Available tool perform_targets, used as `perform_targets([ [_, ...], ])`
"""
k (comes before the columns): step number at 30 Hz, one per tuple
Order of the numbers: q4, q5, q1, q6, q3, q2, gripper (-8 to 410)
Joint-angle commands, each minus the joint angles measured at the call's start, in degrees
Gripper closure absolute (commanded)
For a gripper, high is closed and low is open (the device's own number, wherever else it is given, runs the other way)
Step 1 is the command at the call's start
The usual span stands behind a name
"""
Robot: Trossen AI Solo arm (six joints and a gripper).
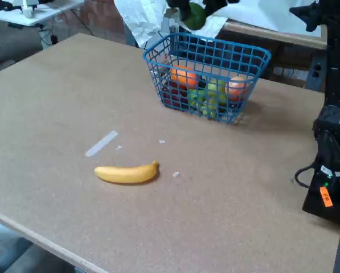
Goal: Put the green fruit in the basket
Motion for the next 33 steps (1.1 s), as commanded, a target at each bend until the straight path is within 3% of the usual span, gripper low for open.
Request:
perform_targets([
  [1, 1.9, -0.8, -4.4, -1.9, -0.2, 3.2, 250],
  [15, 11.6, 0.2, -5.5, -4.7, -0.2, 16.0, 250],
  [23, 12.8, 0.7, -7.5, -5.9, -0.2, 18.6, 246],
  [28, 12.9, 0.8, -8.2, -7.0, -0.2, 18.4, 219],
  [33, 12.3, 0.8, -8.3, -7.0, -0.2, 18.6, 164],
])
